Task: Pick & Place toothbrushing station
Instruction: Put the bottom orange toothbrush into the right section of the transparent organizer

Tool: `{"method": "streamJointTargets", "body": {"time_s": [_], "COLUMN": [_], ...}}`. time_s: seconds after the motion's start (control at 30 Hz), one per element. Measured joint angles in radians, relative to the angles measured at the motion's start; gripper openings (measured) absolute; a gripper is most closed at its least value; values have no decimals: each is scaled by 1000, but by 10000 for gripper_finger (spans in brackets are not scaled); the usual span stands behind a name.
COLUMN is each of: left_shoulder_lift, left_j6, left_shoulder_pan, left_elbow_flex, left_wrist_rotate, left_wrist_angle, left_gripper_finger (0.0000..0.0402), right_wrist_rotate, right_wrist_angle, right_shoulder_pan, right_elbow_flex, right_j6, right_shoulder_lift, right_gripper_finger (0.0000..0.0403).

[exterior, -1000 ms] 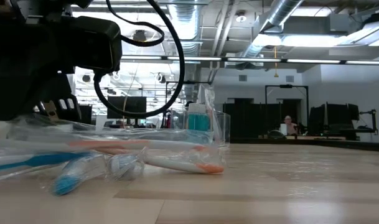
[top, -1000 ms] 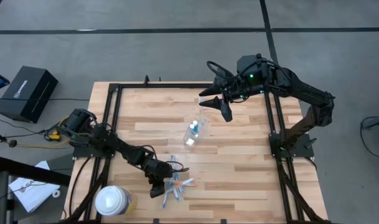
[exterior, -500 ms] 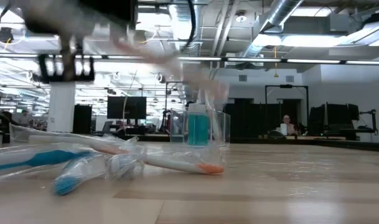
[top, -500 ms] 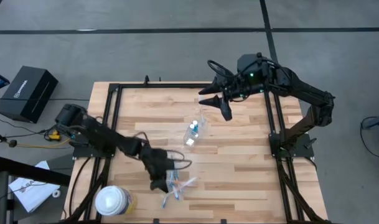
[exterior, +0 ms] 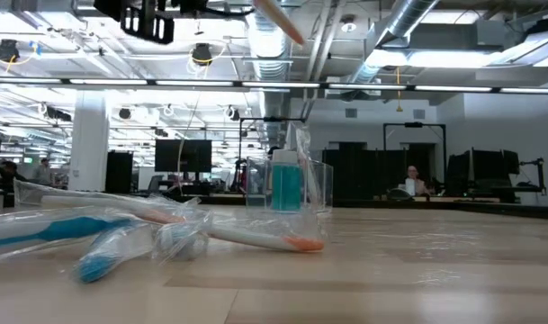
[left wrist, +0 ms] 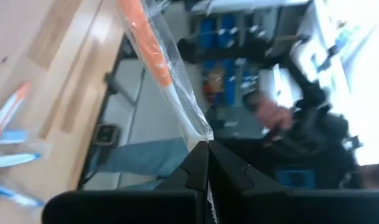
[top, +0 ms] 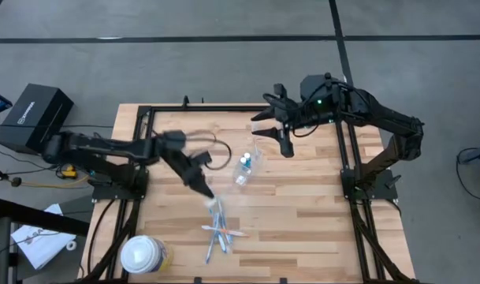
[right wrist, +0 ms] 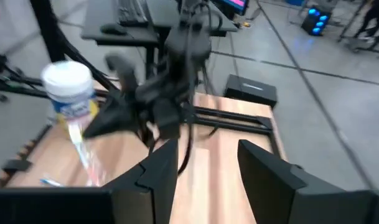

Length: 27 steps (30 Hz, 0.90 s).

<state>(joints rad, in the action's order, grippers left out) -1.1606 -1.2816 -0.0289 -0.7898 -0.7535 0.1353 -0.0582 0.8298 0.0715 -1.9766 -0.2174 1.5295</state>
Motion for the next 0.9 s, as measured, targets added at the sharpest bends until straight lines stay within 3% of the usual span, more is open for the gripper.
{"method": "streamJointTargets", "body": {"time_s": [0.23,0.4,0.6,0.9], "left_shoulder_lift": [135,161,142,122], "left_j6": [-183,-313,-428,-455], "left_shoulder_pan": [-186,-279,-306,-320], "left_elbow_flex": [0,0,0,0], "left_wrist_rotate": [-40,-41,-41,-40], "left_wrist_angle": [76,239,428,492], "left_gripper_finger": [0,0,0,0], "right_wrist_rotate": [89,227,385,475], "right_wrist_angle": [7,-14,-157,-189], "right_shoulder_pan": [-45,-95,-125,-144], "right_elbow_flex": [0,2,1,1], "right_j6": [-75,-197,-327,-465], "right_shoulder_lift": [3,54,101,135], "right_gripper_finger": [157,154,153,146]}}
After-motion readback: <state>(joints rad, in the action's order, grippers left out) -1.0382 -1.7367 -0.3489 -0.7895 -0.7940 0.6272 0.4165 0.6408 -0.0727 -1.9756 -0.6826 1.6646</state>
